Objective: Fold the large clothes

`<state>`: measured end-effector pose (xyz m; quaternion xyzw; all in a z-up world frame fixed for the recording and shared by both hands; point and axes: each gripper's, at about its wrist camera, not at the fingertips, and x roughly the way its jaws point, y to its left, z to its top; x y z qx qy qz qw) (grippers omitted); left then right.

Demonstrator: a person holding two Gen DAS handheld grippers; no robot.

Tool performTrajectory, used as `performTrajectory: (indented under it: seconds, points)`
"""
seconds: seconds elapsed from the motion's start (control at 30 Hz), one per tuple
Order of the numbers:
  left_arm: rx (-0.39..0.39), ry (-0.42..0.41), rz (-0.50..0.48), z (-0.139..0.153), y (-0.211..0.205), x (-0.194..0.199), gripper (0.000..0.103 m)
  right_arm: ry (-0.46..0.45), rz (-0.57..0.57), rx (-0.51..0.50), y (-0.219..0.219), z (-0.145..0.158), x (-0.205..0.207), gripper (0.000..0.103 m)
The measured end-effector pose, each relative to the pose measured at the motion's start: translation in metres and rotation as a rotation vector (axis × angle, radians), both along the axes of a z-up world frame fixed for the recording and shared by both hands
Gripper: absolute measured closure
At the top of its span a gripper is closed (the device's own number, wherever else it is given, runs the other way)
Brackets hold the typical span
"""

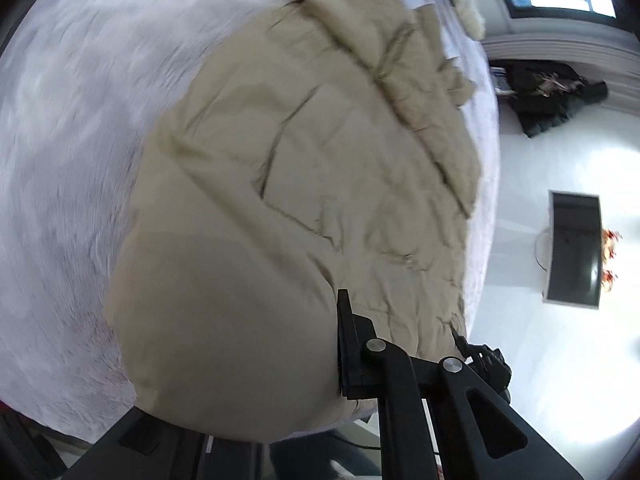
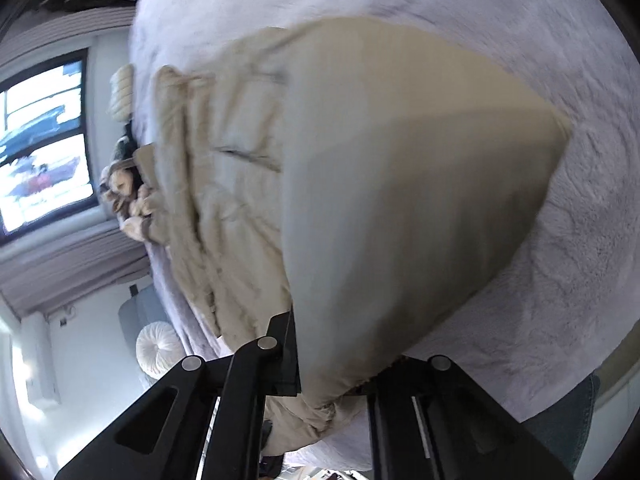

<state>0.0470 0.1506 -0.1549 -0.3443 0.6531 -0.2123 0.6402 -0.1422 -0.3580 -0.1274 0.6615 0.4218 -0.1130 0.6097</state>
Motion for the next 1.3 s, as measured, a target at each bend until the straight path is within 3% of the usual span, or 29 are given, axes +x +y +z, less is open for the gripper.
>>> performTrajectory:
  seconds: [0.3, 0.47, 0.6, 0.77, 0.97, 1.3]
  points:
    - [-0.027, -0.166, -0.002, 0.072, 0.001, 0.057, 0.089, -0.155, 0.109, -0.091, -0.006, 0.073, 0.061, 0.094]
    - [-0.020, -0.244, 0.080, 0.101, -0.002, 0.098, 0.089, -0.218, 0.239, -0.158, -0.016, 0.106, 0.131, 0.094]
    - [0.027, -0.288, 0.095, 0.111, -0.013, 0.141, 0.089, -0.250, 0.334, -0.198, -0.025, 0.123, 0.187, 0.094]
    - [0.048, -0.290, 0.123, 0.100, -0.025, 0.191, 0.089, -0.237, 0.426, -0.248, -0.029, 0.126, 0.257, 0.094]
    - [0.118, -0.282, 0.119, 0.078, -0.039, 0.246, 0.089, -0.214, 0.445, -0.258, -0.039, 0.112, 0.313, 0.094]
    - [0.208, -0.233, 0.057, 0.025, -0.063, 0.311, 0.089, -0.118, 0.464, -0.271, -0.048, 0.056, 0.383, 0.094]
